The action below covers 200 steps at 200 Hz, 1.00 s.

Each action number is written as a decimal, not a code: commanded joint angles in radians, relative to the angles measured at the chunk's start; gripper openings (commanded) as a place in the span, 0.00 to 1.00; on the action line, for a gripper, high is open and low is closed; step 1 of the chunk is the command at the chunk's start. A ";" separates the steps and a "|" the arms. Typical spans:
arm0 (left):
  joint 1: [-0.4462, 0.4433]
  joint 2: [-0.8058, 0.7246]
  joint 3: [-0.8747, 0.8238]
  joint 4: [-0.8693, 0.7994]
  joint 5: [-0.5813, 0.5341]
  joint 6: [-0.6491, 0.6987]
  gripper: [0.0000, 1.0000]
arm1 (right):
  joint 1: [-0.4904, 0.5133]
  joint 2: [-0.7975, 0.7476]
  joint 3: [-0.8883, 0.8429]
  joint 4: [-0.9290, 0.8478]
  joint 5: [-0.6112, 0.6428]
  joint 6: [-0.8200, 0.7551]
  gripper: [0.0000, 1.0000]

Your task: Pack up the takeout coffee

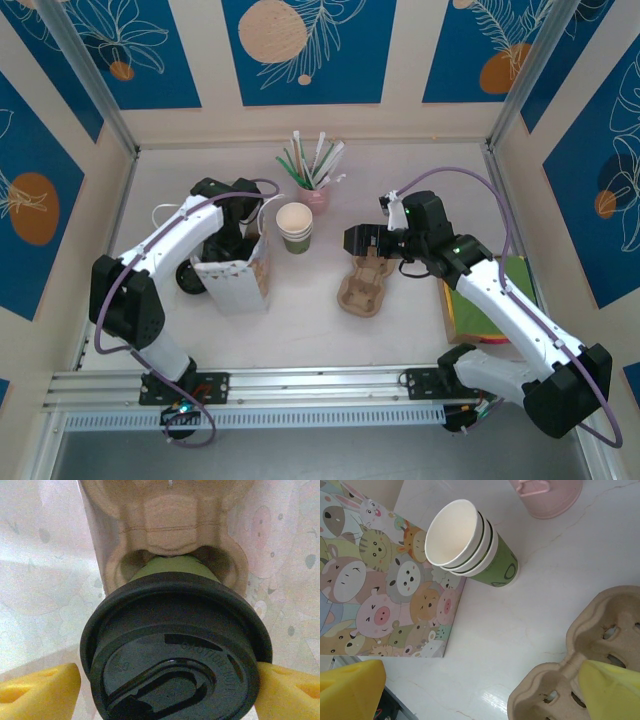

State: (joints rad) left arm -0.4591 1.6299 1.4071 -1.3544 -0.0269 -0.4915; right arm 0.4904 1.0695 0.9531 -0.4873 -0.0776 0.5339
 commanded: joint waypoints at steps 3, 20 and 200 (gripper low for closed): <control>0.011 -0.031 0.004 -0.042 -0.001 -0.009 0.86 | -0.006 -0.019 -0.009 -0.009 -0.009 0.016 0.99; 0.010 -0.034 0.006 -0.045 0.001 -0.009 0.86 | -0.006 -0.019 -0.010 -0.007 -0.009 0.017 0.99; 0.010 -0.043 0.024 -0.067 0.004 -0.004 0.88 | -0.006 -0.009 -0.009 0.001 -0.013 0.020 0.99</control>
State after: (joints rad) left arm -0.4591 1.6081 1.4075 -1.3773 -0.0269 -0.4911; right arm 0.4904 1.0695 0.9531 -0.4870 -0.0780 0.5442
